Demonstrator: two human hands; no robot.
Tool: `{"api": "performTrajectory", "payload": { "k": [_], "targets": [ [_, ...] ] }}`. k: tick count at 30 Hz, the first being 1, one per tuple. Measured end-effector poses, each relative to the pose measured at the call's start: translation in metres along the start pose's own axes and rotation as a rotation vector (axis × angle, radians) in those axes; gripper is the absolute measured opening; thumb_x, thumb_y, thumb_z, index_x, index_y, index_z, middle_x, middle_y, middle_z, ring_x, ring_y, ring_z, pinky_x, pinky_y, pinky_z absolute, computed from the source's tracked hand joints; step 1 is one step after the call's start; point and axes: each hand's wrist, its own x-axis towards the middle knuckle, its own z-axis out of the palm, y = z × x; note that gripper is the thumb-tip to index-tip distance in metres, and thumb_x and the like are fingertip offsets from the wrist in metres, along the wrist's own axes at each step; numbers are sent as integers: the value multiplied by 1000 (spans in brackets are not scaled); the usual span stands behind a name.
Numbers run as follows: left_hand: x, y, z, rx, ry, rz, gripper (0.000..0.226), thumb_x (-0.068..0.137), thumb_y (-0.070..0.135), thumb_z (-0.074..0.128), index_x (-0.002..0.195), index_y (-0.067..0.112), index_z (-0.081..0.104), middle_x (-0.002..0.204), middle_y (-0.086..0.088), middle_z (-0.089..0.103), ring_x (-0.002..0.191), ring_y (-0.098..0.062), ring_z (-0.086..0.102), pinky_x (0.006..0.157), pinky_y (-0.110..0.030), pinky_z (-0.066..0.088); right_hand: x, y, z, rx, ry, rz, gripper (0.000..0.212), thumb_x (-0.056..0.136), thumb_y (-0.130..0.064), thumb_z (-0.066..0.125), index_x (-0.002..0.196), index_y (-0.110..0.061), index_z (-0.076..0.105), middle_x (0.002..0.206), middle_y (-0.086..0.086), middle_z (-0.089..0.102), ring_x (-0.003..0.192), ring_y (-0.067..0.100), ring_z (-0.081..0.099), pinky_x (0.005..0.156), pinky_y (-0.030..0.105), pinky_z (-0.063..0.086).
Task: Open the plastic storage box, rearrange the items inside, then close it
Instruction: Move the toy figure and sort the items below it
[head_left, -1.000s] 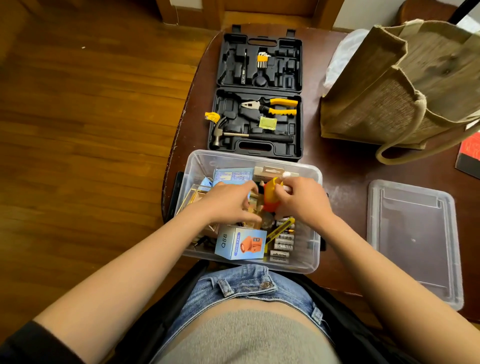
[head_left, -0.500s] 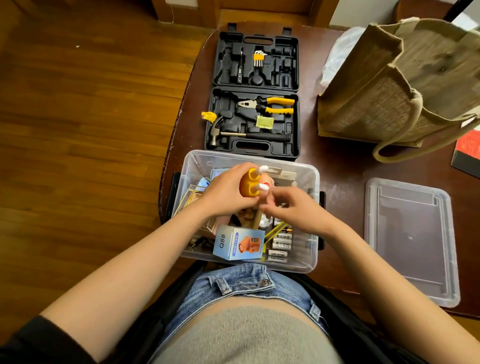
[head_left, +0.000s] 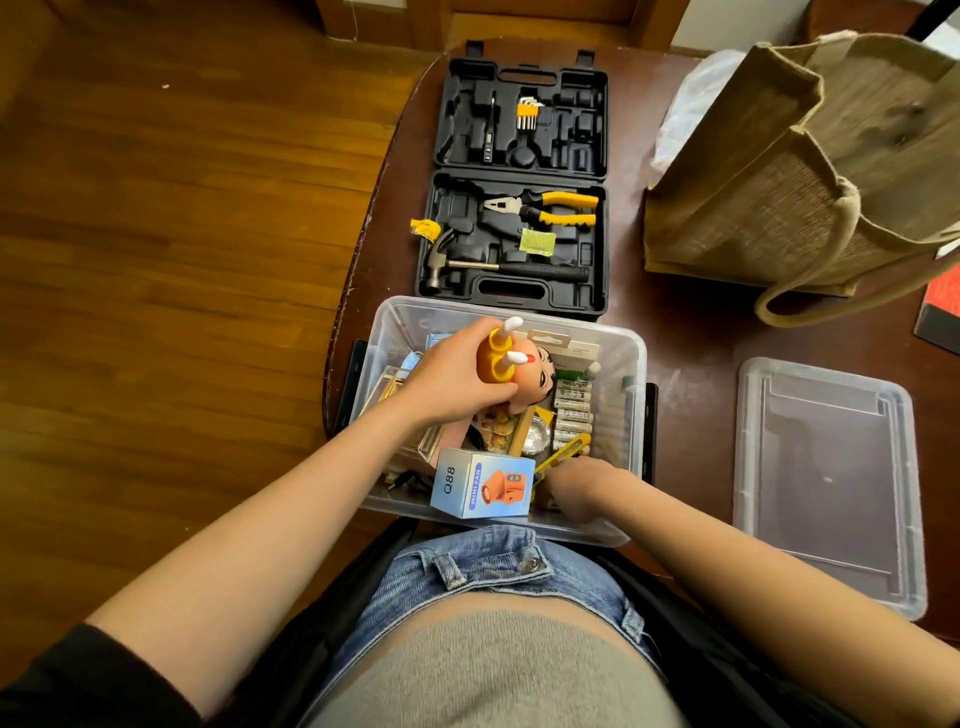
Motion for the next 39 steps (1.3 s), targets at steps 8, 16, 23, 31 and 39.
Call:
{"api": "performTrajectory", "payload": {
  "k": [8,16,23,31,39],
  "targets": [
    [0,-2,-1,-7,3,4,57,75,30,73,125,30,47,111,6,62,99,-15,59,84,-38,51,4,3,-6,117,237,112,24,88,-10,47,108,-8,60,105,12,65,94,30,61,68,33,48],
    [-1,-3,-1,10,-6,13,53,74,31,73,121,31,46,109,8,63,98,-14,59,80,-35,51,2,-1,-11,158,335,187,22,87,-11,48,104,-9,61,107,9,64,96,28,60,72,35,51],
    [0,-2,1,24,-9,14,53,74,31,73,121,29,47,109,7,63,97,-14,60,83,-41,52,7,20,-28,-95,451,164,63,94,-19,44,150,-7,17,158,10,13,145,29,9,119,43,13],
    [1,-5,0,-3,-6,-6,59,74,32,72,126,30,44,115,7,62,101,-14,59,87,-43,52,20,22,-37,-231,252,233,59,96,-27,38,149,-7,21,157,13,13,146,29,7,119,43,10],
    [0,-5,0,-6,-7,-2,61,75,33,71,129,30,42,116,7,61,102,-13,57,86,-38,52,15,24,-45,-208,207,221,62,95,-25,44,150,-12,20,158,8,14,146,27,7,119,44,14]
  ]
}}
